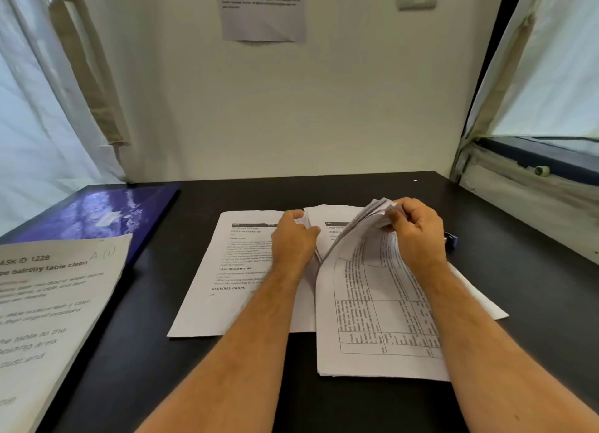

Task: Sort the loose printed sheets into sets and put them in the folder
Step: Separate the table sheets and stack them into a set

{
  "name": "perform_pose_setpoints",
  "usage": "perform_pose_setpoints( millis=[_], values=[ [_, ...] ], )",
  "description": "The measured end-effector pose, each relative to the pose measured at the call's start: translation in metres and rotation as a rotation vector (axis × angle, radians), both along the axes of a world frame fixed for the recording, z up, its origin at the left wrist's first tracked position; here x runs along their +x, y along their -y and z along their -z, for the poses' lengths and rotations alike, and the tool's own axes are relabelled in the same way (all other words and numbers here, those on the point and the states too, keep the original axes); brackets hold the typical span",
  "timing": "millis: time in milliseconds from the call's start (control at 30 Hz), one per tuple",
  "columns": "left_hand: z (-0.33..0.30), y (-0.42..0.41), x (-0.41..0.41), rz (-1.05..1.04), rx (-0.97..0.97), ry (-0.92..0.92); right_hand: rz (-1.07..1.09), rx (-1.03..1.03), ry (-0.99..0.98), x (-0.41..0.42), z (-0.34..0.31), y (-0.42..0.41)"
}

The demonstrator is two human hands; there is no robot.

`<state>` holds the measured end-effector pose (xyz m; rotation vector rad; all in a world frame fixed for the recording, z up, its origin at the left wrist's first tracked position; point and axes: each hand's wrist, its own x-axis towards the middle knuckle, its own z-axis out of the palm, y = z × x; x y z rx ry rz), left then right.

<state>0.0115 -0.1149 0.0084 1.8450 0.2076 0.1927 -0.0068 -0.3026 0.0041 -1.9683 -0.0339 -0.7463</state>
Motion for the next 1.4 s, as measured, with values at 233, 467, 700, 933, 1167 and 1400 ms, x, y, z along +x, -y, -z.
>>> perform_pose_setpoints(
  millis=[233,467,700,933,1167,1400],
  values=[
    [0.009,-0.005,0.015,0.187,-0.005,0.139,-0.123,-0.345,0.051,-0.005,-0.011,-0.025],
    [0.011,-0.015,0.021,-0.03,-0.397,0.093,-0.197,-0.345,0.144,-0.01,-0.009,-0.025],
    [0.007,-0.018,0.015,-0.08,-0.524,0.078,-0.199,-0.34,0.161,-0.014,-0.01,-0.024],
    [-0.002,-0.017,0.009,0.034,-0.435,0.122,-0.185,-0.287,0.127,-0.013,-0.012,-0.026],
    [-0.003,-0.013,-0.004,0.27,-0.455,0.274,-0.185,-0.358,0.117,-0.013,-0.011,-0.028],
    [-0.002,-0.012,-0.004,0.287,-0.358,0.343,-0.148,-0.449,0.187,-0.012,-0.011,-0.025]
  ],
)
